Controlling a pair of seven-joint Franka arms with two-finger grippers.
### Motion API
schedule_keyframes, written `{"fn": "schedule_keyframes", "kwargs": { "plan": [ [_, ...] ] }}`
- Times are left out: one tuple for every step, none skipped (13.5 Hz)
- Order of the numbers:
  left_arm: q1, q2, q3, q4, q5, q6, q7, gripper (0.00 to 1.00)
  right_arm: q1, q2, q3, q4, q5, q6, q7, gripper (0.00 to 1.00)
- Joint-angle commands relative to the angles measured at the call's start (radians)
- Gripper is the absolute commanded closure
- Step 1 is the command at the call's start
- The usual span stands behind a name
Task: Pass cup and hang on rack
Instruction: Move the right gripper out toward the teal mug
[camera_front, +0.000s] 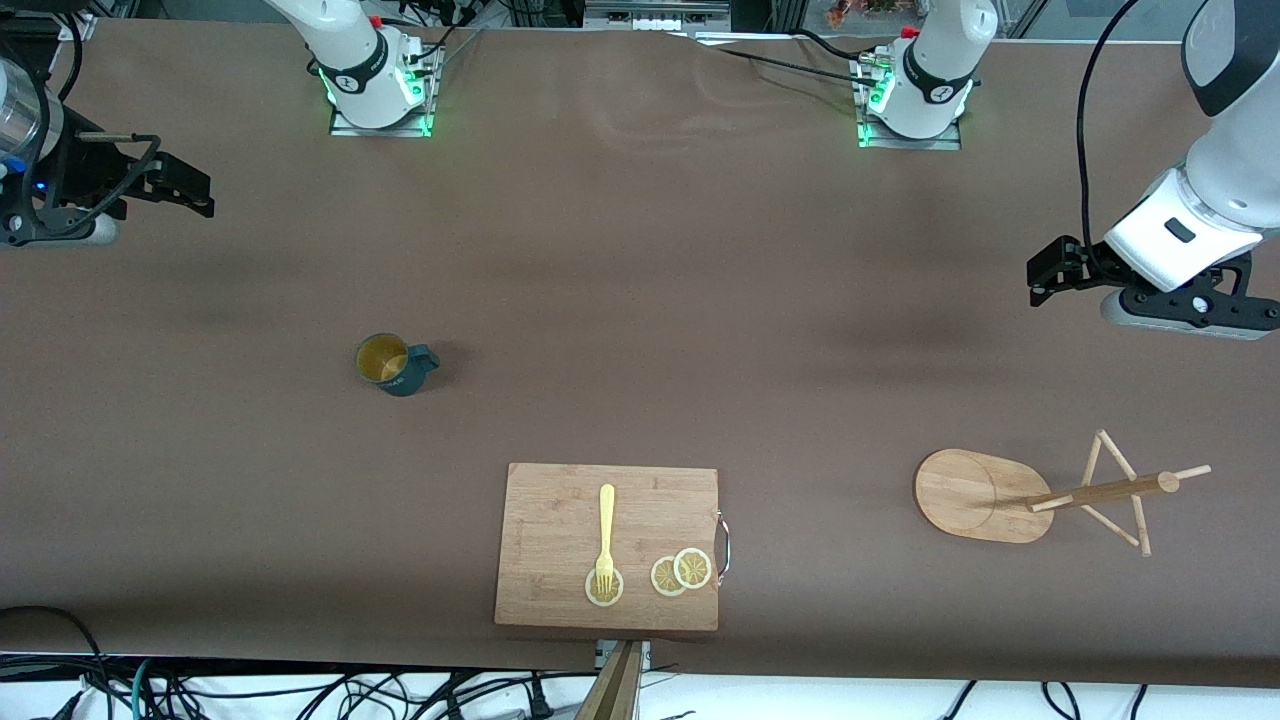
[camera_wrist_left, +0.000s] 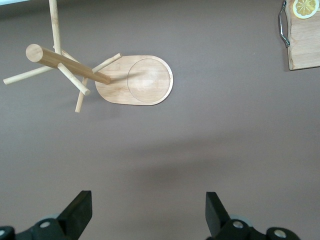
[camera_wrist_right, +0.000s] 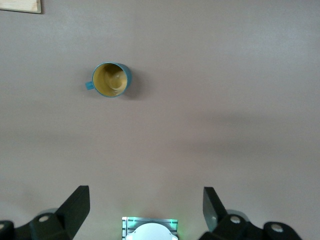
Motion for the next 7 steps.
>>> {"fn": "schedule_keyframes", "kwargs": {
  "plan": [
    [-0.004, -0.006, 0.005, 0.011, -0.025, -0.016, 0.016, 0.0, -0.017, 0.02, 0.011, 0.04, -0.001, -0.004, -0.034, 0.0],
    [-0.004, -0.006, 0.005, 0.011, -0.025, -0.016, 0.015, 0.0, -0.016, 0.02, 0.013, 0.041, -0.001, -0.002, -0.034, 0.01],
    [-0.004, -0.006, 0.005, 0.011, -0.025, -0.016, 0.015, 0.0, -0.017, 0.023, 0.011, 0.046, -0.001, 0.001, -0.043, 0.0],
    [-0.004, -0.006, 0.005, 0.011, -0.025, -0.016, 0.015, 0.0, -0.019, 0.024, 0.011, 0.046, -0.003, 0.003, -0.045, 0.0],
    [-0.004, -0.006, 0.005, 0.011, -0.025, -0.016, 0.015, 0.0, -0.019, 0.024, 0.011, 0.048, -0.003, 0.003, -0.043, 0.0],
    [-0.004, -0.006, 0.005, 0.011, -0.025, -0.016, 0.015, 0.0, -0.02, 0.024, 0.01, 0.048, 0.009, 0.004, -0.043, 0.0],
    [-0.004, -0.006, 0.005, 0.011, -0.025, -0.016, 0.015, 0.0, -0.02, 0.024, 0.004, 0.045, 0.012, 0.001, -0.045, 0.0]
  ]
}}
